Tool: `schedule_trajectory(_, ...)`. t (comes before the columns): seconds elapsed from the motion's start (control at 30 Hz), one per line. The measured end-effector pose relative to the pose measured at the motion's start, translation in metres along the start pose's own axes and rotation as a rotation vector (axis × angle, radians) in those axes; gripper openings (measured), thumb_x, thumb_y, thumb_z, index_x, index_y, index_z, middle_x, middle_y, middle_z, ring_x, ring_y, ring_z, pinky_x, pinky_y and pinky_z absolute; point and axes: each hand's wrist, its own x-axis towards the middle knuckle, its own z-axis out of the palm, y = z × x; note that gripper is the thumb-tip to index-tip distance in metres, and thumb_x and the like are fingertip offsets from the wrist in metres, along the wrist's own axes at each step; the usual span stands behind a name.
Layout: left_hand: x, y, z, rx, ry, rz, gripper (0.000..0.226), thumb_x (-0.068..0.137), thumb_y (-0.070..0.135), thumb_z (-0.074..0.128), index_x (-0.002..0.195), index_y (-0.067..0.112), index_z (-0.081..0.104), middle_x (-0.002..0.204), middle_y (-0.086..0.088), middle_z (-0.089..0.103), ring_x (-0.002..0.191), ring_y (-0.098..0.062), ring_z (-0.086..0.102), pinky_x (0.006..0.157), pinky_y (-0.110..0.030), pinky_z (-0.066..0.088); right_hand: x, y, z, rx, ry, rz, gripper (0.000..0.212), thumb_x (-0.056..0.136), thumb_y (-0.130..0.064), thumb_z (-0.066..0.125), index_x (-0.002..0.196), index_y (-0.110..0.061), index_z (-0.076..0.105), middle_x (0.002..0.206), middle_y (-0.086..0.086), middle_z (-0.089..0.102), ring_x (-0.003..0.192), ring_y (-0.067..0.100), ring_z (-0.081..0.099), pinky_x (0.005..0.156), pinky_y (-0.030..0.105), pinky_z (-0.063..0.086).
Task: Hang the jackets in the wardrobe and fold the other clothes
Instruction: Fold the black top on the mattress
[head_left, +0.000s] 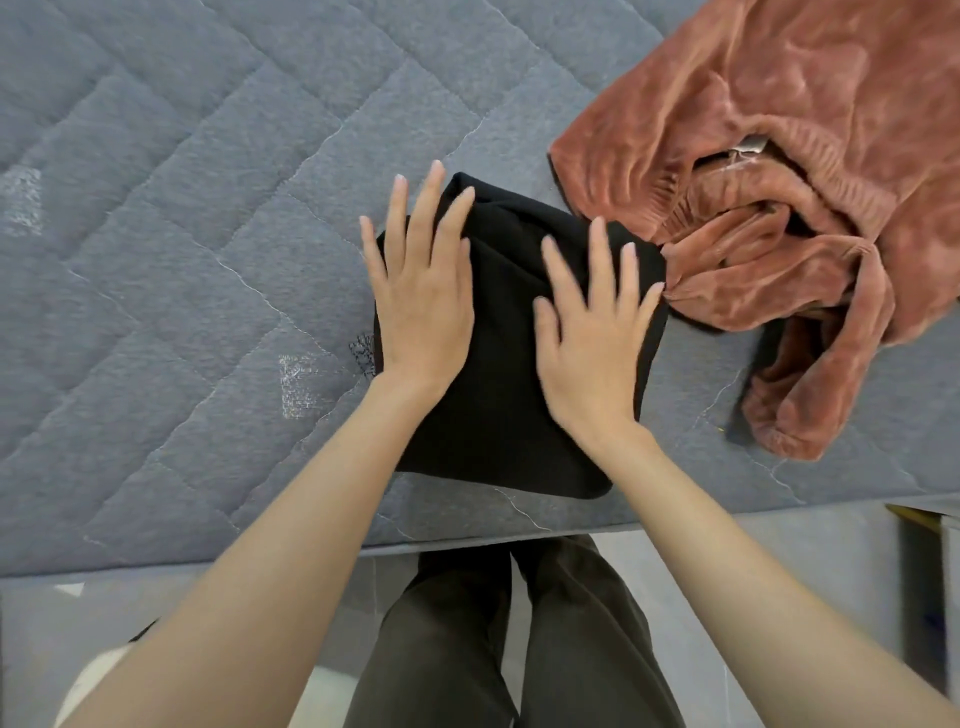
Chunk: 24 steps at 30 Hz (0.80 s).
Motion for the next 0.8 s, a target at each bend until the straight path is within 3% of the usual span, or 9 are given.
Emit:
schedule_trajectory(0.1,-0.005,-0.014,0.007,0.077,-0.180,0.059,0.051,0.102,0.031,0.029,0.152,0.025,0.018,0.160,-0.001,0.009,0.148,-0.028,-0.001,0.117,-0.054,0.000,-0.007,0.010,0.014,-0.054,-0.196,0.062,0.053,0.101,-0.048,0.028,0.150,-0.044,0.011,0.161,-0.006,-0.008,0.145,0.037,-0.015,0.111,0.068,-0.002)
schedule_trajectory(0.23,0.003,-0.028,0.025,0.046,-0.331,-0.066,0.051,0.102,0.041,0.025,0.150,0.040,0.010,0.161,0.003,0.000,0.146,-0.035,-0.005,0.114,-0.062,0.010,0.006,0.023,0.028,0.054,-0.217,0.167,0.053,0.097,-0.059,0.028,0.145,-0.057,0.006,0.158,-0.017,-0.017,0.140,0.046,-0.022,0.107,0.074,0.003)
schedule_trajectory(0.37,0.011,-0.037,0.052,0.005,-0.342,-0.130,0.049,0.101,0.045,0.025,0.149,0.045,0.013,0.161,0.000,0.001,0.144,-0.041,0.006,0.114,-0.057,0.019,0.016,0.032,0.047,0.063,-0.207,0.246,0.059,0.093,-0.065,0.032,0.146,-0.055,0.009,0.159,-0.005,-0.019,0.142,0.049,-0.006,0.106,0.064,0.028)
schedule_trajectory(0.47,0.010,-0.043,0.066,0.004,-0.289,-0.142,0.048,0.101,0.045,0.025,0.148,0.044,0.017,0.161,-0.003,0.006,0.144,-0.039,0.011,0.115,-0.053,0.021,0.019,0.039,0.060,0.004,-0.150,0.222,0.061,0.092,-0.065,0.031,0.148,-0.049,0.012,0.161,0.005,-0.013,0.142,0.047,0.003,0.109,0.057,0.024)
schedule_trajectory(0.63,0.009,-0.043,0.063,-0.051,-0.272,-0.145,0.048,0.101,0.046,0.026,0.148,0.045,0.018,0.161,-0.002,0.006,0.145,-0.035,0.008,0.115,-0.053,0.018,0.014,0.043,0.059,0.068,-0.118,0.182,0.059,0.095,-0.061,0.033,0.149,-0.045,0.016,0.161,0.007,-0.012,0.144,0.044,-0.004,0.116,0.050,0.009)
schedule_trajectory(0.73,-0.002,-0.039,0.048,-0.180,-0.258,-0.197,0.050,0.099,0.048,0.031,0.147,0.048,0.015,0.160,0.001,-0.004,0.146,-0.034,0.000,0.113,-0.054,0.016,0.001,0.042,0.043,0.201,-0.122,0.235,0.060,0.094,-0.059,0.039,0.146,-0.053,0.012,0.160,0.002,-0.015,0.143,0.042,0.008,0.114,0.051,0.019)
schedule_trajectory(0.8,-0.025,-0.034,0.035,-0.299,-0.232,-0.344,0.056,0.097,0.051,0.039,0.146,0.051,0.012,0.159,-0.003,0.000,0.143,-0.032,0.011,0.113,-0.051,0.021,-0.017,0.037,0.032,0.336,-0.167,0.429,0.064,0.090,-0.062,0.044,0.140,-0.063,0.005,0.160,0.007,0.000,0.136,0.043,0.026,0.106,0.051,0.029)
